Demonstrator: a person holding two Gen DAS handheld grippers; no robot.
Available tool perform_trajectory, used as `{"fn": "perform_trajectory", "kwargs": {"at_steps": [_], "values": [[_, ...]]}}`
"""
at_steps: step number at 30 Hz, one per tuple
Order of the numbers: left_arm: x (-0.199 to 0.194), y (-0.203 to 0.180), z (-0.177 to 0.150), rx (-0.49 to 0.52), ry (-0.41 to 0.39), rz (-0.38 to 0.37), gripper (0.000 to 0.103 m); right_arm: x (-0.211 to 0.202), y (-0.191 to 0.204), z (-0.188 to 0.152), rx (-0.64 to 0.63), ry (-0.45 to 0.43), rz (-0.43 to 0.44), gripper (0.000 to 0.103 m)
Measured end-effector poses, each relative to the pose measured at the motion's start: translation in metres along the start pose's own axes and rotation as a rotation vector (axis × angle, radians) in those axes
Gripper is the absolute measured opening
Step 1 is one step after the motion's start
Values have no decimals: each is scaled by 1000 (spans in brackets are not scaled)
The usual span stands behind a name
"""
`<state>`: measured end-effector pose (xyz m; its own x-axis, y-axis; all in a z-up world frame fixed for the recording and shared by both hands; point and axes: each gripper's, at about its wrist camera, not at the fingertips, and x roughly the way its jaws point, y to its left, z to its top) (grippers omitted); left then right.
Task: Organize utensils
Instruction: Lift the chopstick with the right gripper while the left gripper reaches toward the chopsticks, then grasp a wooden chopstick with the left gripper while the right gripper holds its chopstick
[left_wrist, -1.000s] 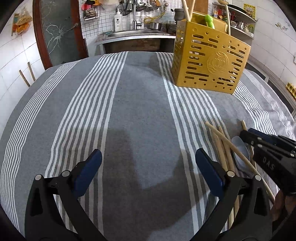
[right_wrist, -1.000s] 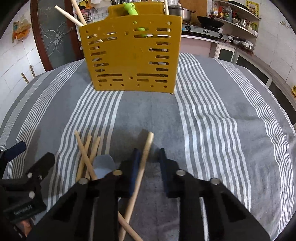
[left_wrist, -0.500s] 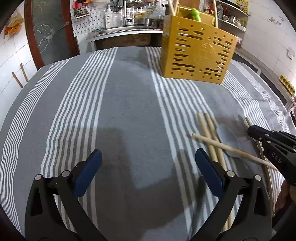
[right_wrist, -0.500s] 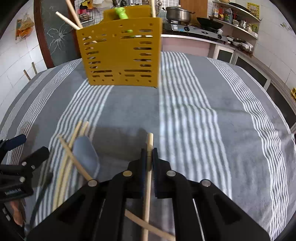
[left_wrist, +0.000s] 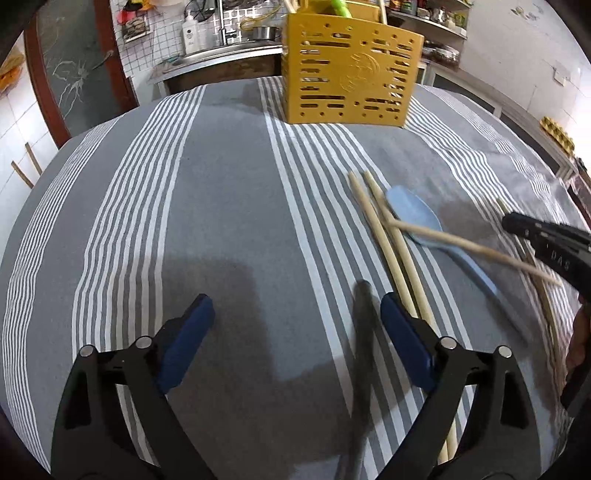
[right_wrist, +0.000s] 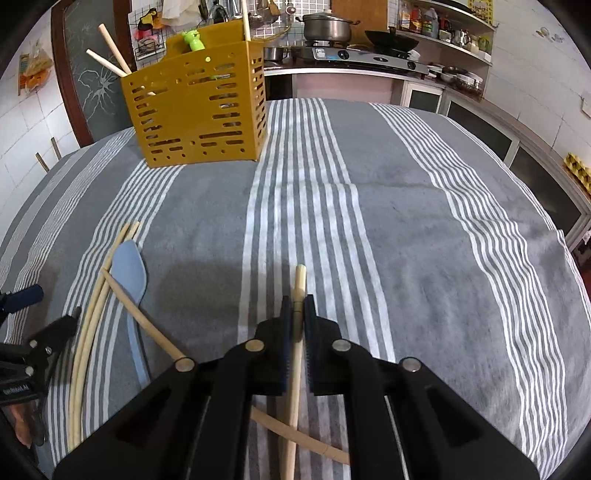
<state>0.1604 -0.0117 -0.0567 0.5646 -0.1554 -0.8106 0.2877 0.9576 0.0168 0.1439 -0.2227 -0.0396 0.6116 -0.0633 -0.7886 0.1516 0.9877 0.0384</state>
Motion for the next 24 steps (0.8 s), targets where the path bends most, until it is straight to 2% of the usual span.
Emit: {"fn": "perform_trajectory", "kwargs": {"at_steps": [2, 7, 9, 14, 17, 20, 24], "values": [[-2, -4, -3, 19, -7, -1, 83, 0, 0, -1, 0, -1, 0, 7], [-3, -13, -3, 59, 3, -19, 62, 1, -1, -2, 9, -1, 4, 7], [-4, -15, -3, 62, 11, -20, 60, 1, -1, -2, 12, 0, 6, 7], [-4, -5, -2, -3, 35, -8, 60, 1, -2, -3, 16, 1, 10, 7], [-5, -6, -4, 6, 38, 6, 58, 1, -3, -4, 18, 1, 11, 7], [-4, -8, -7, 8, 37, 13, 49, 2, -3, -4, 22, 1, 12, 7], [-2, -8, -3, 6, 46, 1, 31, 3, -1, -2, 22, 3, 10, 7]]}}
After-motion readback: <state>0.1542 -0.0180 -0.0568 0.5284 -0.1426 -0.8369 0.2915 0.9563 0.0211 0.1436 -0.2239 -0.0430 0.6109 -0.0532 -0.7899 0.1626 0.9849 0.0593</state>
